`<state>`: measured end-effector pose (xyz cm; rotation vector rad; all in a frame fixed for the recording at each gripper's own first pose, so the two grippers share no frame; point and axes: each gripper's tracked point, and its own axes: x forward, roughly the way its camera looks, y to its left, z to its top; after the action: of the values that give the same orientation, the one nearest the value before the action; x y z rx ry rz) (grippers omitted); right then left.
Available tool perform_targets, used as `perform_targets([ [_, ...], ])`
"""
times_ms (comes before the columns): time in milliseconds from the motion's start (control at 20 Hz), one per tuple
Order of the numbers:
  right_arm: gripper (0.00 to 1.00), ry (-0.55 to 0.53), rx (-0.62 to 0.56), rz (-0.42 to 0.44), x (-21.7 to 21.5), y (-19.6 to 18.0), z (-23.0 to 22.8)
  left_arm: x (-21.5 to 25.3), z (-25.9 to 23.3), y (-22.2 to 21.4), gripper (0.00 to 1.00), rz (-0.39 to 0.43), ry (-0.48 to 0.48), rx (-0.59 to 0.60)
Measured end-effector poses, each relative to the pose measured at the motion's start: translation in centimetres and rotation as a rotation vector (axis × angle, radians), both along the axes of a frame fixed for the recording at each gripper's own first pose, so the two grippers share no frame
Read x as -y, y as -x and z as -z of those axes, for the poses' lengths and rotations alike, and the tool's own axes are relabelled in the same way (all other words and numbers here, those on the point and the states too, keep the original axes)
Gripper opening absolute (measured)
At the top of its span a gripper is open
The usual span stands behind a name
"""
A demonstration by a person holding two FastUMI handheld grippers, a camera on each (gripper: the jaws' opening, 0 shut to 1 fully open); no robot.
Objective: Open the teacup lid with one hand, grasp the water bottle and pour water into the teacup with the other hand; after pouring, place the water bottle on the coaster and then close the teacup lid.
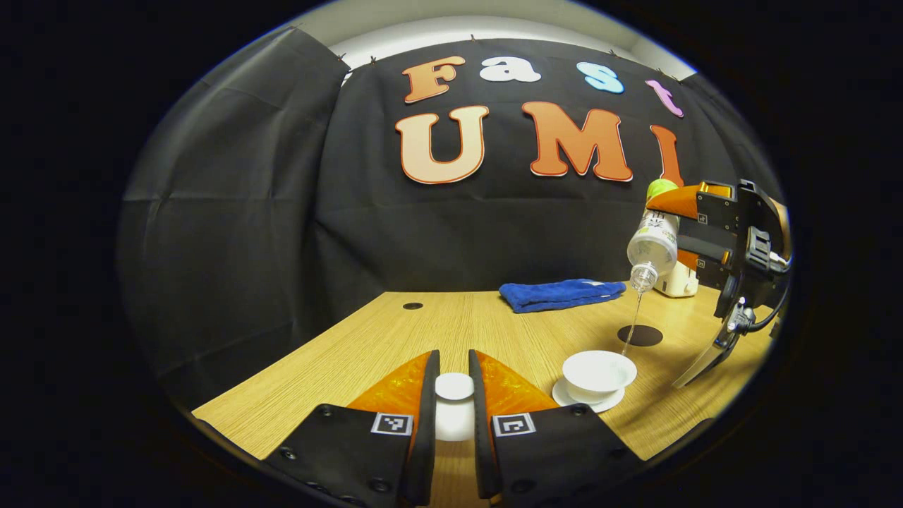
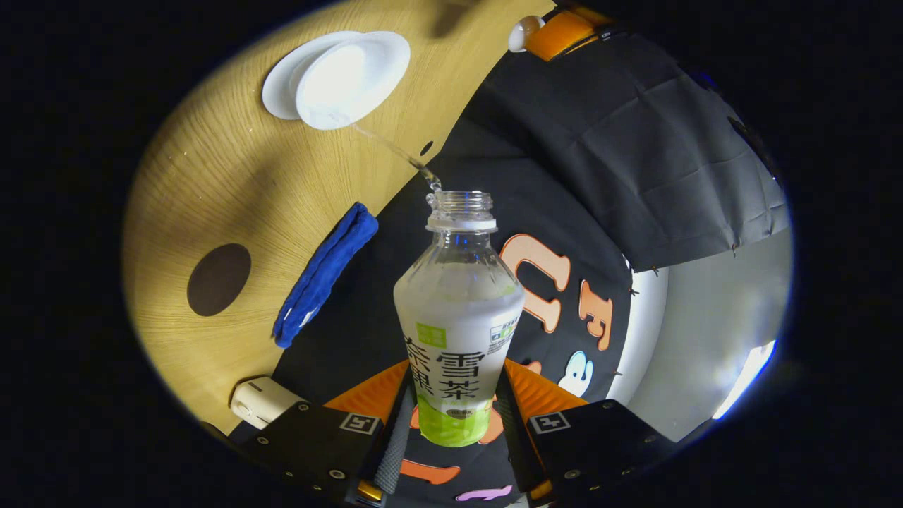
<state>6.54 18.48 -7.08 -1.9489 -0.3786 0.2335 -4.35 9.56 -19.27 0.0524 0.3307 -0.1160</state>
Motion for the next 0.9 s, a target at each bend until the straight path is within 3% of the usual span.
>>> perform_targets([
  [300, 0.59, 0.005, 0.029, -0.040, -1.2, -0.3, -1.5, -0.2, -0.4, -0.1, 0.27, -0.005, 0.003, 0.009],
  [350, 0.62, 0.012, 0.042, -0.047, -1.2, -0.2, -1.4, -0.4, -0.3, -0.1, 0.27, -0.007, 0.003, 0.009],
  [900, 0.60, 0.033, -0.054, -0.088, -2.2, 1.6, 5.4, 0.1, 1.3, 0.2, 0.27, -0.003, -0.019, -0.023],
])
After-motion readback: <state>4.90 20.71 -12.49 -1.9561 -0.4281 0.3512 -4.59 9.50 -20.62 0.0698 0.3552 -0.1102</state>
